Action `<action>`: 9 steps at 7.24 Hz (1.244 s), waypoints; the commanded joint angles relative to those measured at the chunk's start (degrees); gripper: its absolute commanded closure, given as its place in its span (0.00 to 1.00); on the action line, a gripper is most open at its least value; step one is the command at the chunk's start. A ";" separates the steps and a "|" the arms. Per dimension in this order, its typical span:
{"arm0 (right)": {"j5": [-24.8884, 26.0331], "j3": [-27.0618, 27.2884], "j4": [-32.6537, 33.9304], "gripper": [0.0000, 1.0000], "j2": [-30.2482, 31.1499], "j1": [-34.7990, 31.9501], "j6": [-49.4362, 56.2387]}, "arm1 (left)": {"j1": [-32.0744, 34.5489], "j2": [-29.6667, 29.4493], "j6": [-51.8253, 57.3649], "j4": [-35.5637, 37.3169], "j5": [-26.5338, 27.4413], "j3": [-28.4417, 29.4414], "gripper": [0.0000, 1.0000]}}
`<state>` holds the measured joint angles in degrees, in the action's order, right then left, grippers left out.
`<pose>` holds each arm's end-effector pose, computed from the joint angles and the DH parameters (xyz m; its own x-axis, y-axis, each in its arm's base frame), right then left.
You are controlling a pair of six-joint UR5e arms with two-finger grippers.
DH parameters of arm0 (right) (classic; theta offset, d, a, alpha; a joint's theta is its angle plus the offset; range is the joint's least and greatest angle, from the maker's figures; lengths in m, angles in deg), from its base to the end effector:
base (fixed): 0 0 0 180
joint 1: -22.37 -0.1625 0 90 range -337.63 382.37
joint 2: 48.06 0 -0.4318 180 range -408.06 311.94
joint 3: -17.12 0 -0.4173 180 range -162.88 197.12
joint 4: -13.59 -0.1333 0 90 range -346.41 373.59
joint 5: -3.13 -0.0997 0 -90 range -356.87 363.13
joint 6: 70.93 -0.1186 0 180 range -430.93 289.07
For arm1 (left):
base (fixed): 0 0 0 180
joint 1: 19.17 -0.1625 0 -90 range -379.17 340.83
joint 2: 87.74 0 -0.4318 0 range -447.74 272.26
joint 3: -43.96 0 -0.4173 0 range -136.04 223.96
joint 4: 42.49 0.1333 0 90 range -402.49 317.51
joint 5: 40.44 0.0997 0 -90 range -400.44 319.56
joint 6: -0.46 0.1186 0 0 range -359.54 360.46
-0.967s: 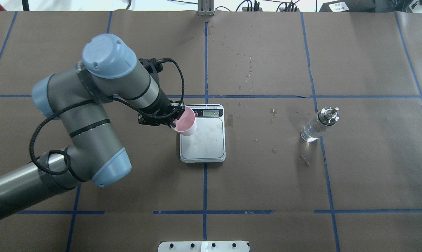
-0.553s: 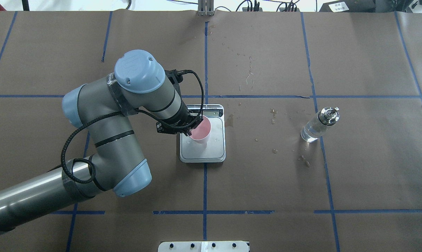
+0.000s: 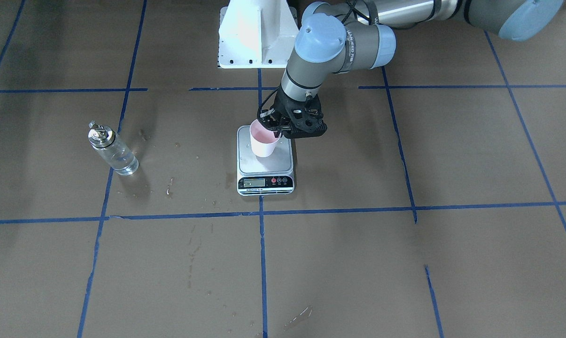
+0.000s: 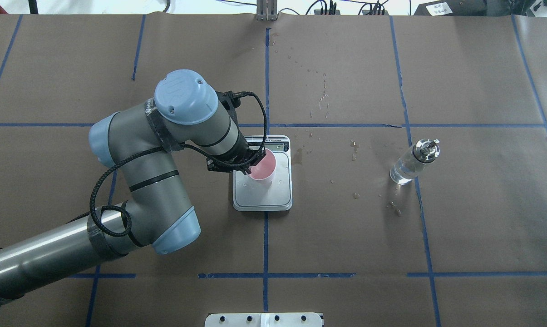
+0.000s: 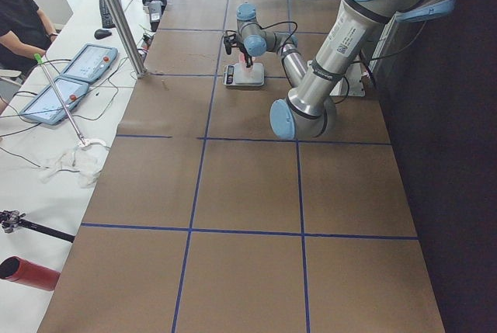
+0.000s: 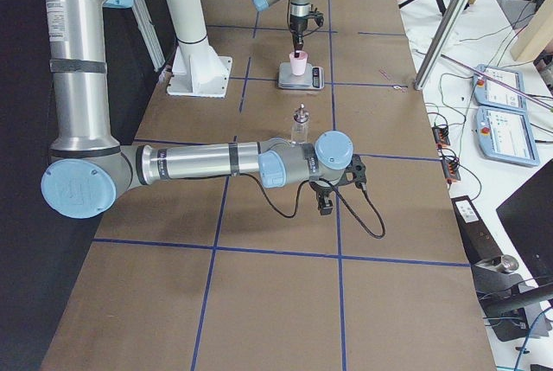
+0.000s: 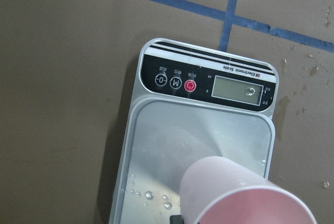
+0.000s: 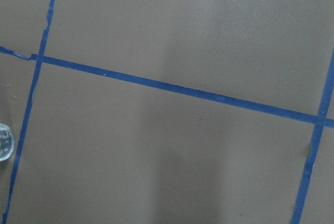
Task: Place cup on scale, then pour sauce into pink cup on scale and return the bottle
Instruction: 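Carry the pink cup with the left gripper onto the scale, then release the cup and lift the left gripper away while the right gripper approaches the bottle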
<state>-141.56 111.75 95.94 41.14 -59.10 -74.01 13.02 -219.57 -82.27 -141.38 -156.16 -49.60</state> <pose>-0.0431 -0.5336 0.5990 0.5512 -0.2162 0.8059 0.1150 0.9763 0.1833 0.5708 -0.4560 0.1686 0.5131 -0.1883 -0.8374 0.1178 0.9819 -0.1486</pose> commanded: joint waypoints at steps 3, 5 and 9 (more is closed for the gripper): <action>-1.02 0.28 0.00 0.00 -0.08 0.00 0.00 | -0.02 0.43 -0.15 -3.39 0.06 0.05 0.45; -4.80 3.16 -2.00 0.00 -0.17 1.57 -8.80 | 1.99 0.70 -0.15 -3.77 -0.12 -4.84 0.43; -3.85 10.63 -30.89 0.00 -0.09 12.81 -52.71 | 5.96 2.27 0.37 -4.56 0.05 -5.05 0.43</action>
<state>-145.48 119.72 72.20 41.05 -49.30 -113.77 18.55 -217.91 -82.00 -145.73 -156.20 -54.76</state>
